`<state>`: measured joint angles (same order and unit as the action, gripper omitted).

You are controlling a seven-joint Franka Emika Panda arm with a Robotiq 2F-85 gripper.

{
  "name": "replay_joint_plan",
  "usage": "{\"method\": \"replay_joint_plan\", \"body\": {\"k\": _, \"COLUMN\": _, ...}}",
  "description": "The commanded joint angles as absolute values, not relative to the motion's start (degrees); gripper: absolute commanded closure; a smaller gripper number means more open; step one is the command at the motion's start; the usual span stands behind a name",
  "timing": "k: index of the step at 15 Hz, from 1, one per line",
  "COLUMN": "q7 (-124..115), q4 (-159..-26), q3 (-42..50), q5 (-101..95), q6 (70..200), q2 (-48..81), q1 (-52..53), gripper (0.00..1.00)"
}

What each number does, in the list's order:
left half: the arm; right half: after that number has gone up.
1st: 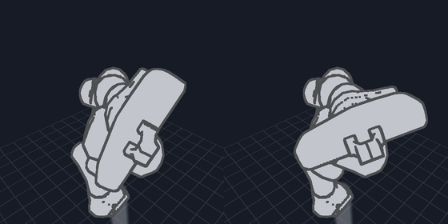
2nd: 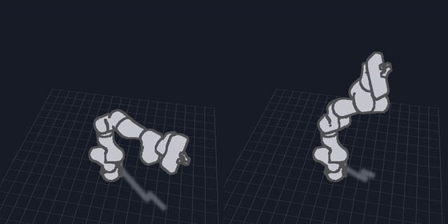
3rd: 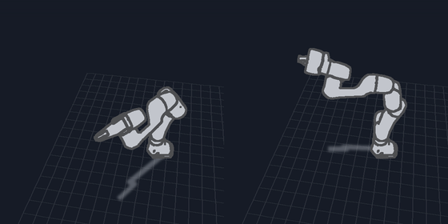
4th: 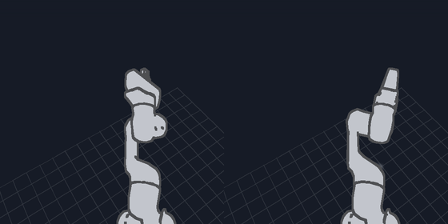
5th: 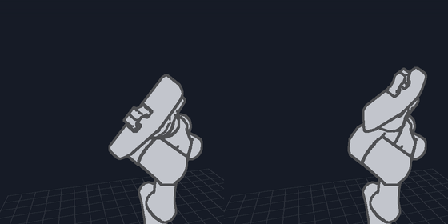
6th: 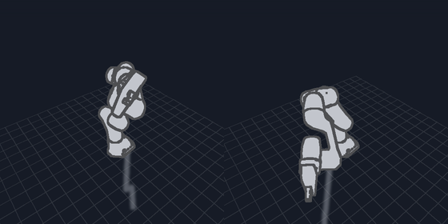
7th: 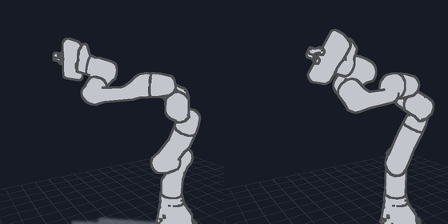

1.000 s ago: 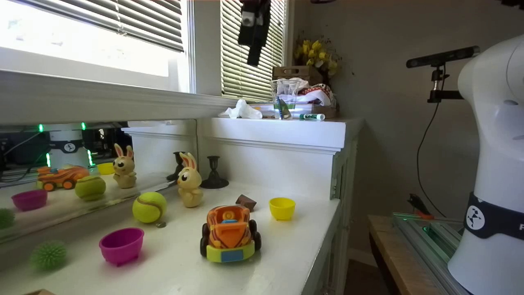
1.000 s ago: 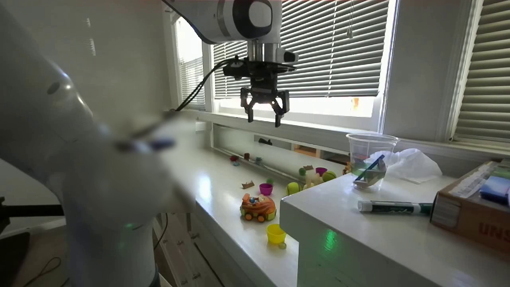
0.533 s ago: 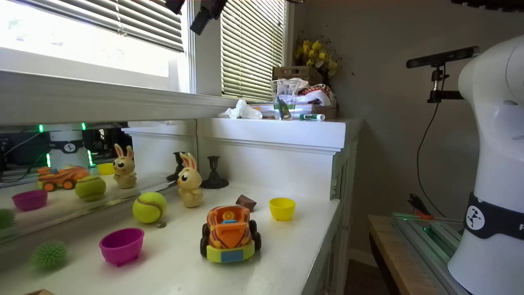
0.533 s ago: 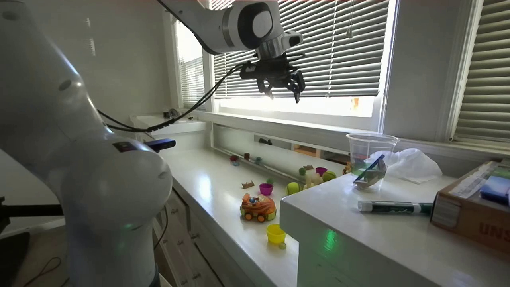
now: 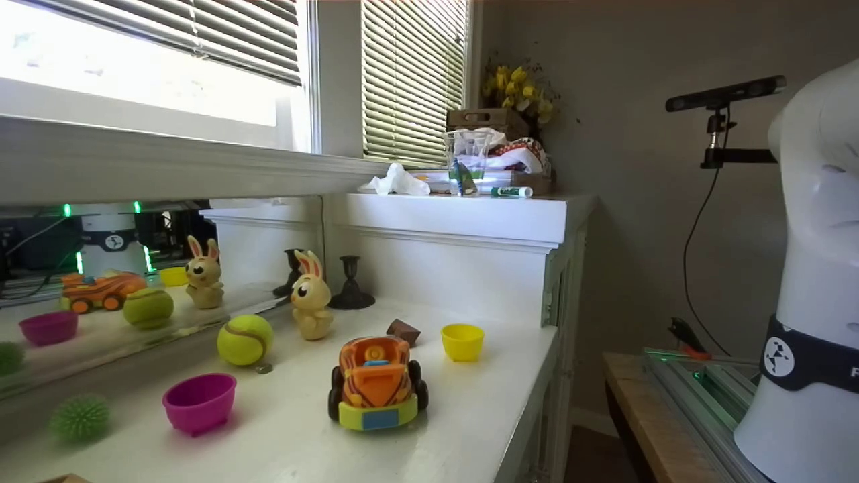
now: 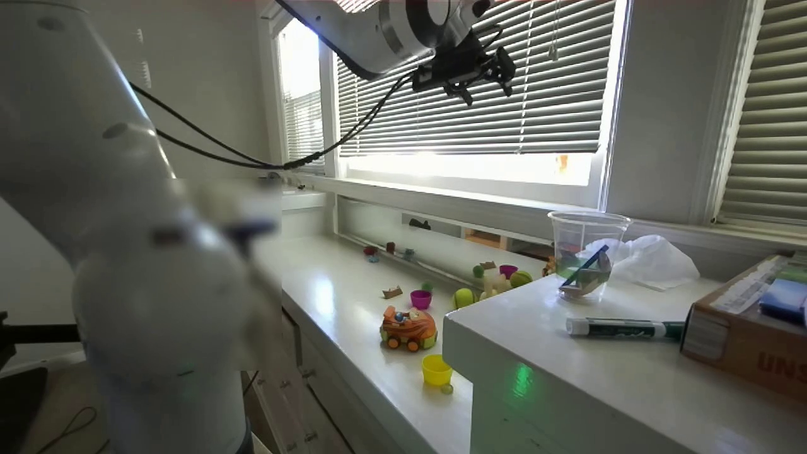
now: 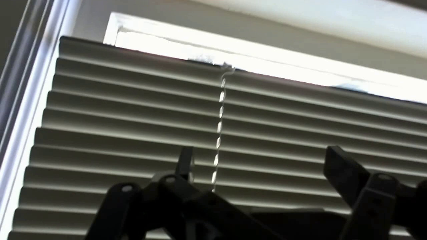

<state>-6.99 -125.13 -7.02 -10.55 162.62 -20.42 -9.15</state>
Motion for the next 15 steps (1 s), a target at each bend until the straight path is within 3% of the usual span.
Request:
{"method": "replay_joint_plan", "body": {"k": 1, "q7": -19.8, "q4": -117.3, "q3": -13.4, "q5": -18.3, "q6": 164.5, "q2": -17.0, "q1": -19.1, "gripper": 0.0}}
{"method": "replay_joint_plan", "body": {"k": 6, "q7": -37.4, "q4": -110.9, "q3": -21.4, "q5": -27.2, "q6": 164.9, "q2": -15.6, "q1": -31.5, "gripper": 0.0}}
{"method": "replay_joint_plan", "body": {"k": 15, "q7": -55.1, "q4": -103.8, "q3": -32.4, "q5": -36.7, "q6": 165.4, "q2": -13.0, "q1": -43.6, "gripper": 0.0}}
